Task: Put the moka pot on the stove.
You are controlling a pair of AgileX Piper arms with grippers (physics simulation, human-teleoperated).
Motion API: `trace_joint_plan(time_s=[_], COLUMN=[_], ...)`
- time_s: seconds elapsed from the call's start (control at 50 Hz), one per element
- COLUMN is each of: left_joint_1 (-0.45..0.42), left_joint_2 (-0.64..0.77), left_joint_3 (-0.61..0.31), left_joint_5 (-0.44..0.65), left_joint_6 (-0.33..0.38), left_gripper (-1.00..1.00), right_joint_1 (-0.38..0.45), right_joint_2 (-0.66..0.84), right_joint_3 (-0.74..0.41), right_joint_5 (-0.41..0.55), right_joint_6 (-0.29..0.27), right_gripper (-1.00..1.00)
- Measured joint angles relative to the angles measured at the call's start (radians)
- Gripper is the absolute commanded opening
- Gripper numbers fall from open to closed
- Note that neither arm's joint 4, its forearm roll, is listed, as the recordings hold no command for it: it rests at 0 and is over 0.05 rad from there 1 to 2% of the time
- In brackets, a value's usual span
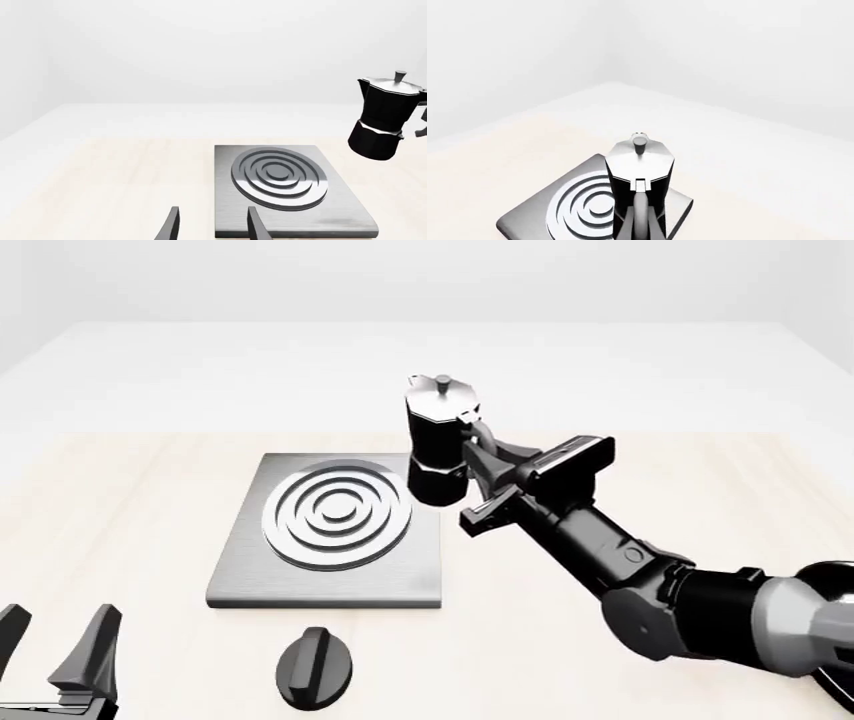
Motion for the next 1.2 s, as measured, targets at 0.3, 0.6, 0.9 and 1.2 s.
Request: trace_joint_plan(time_s=[0.3, 0.6, 0.9, 1.2], left_joint_1=[0.000, 0.000, 0.000, 0.000], left_joint_2=[0.000, 0.000, 0.000, 0.000], left_joint_3=[0.000, 0.000, 0.000, 0.000], left_joint_5=[0.000, 0.000, 0.000, 0.000], left_joint_6=[0.000, 0.000, 0.000, 0.000], left_gripper=[1.00, 1.00, 1.00, 1.00], right_joint_1=[0.037, 0.058, 0.079, 0.093], right_joint_2=[0.061, 0.126, 0.187, 0.270], right_joint_3=[-0.054, -0.110, -0.164, -0.229], right_joint_5=[-0.017, -0.036, -0.052, -0.069], right_joint_6=[-0.006, -0.008, -0.007, -0.010], right_gripper=[-1.00, -1.00, -1.00, -1.00])
